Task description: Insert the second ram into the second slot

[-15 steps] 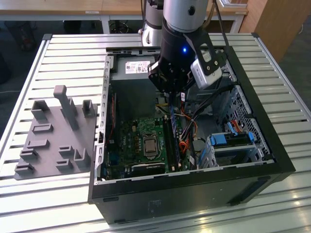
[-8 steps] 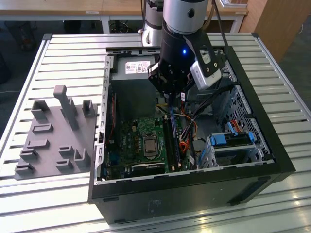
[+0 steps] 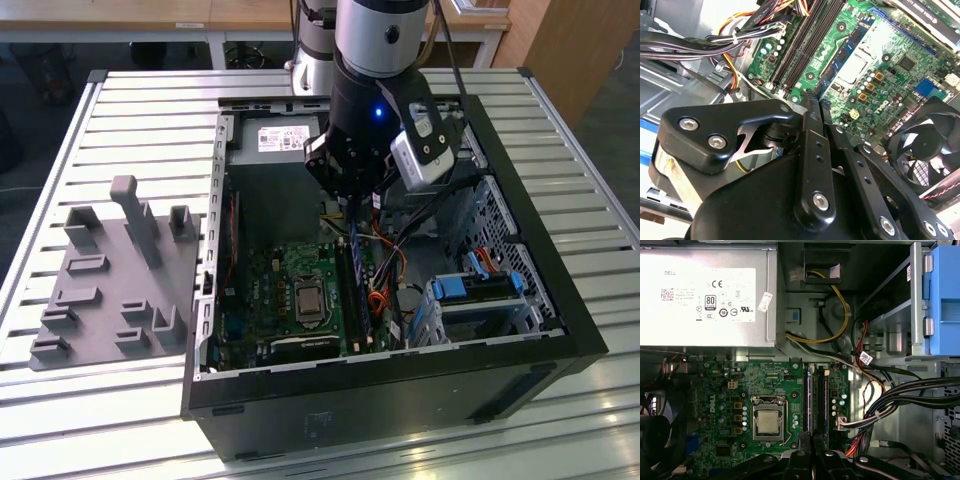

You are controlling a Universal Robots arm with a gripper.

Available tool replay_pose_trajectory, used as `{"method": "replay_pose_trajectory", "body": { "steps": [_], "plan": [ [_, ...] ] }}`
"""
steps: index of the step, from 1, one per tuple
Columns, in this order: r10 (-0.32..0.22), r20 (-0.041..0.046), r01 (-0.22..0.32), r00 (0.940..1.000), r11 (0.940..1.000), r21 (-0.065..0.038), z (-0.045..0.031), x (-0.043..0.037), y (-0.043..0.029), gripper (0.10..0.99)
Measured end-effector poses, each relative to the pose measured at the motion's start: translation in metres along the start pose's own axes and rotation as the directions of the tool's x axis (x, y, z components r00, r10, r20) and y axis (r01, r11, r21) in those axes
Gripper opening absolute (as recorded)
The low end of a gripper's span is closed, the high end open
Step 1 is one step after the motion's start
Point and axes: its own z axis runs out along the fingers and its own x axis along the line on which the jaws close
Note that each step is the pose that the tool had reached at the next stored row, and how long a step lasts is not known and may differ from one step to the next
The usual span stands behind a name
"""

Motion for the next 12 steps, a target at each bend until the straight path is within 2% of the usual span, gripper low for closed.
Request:
{"method": "replay_pose_trajectory", "body": {
  "steps": [12],
  "plan": [
    [0.000, -0.0009, 0.000, 1.0000, 1.0000, 0.000, 0.0042, 0.0000, -0.0001, 0.137]
  ]
}}
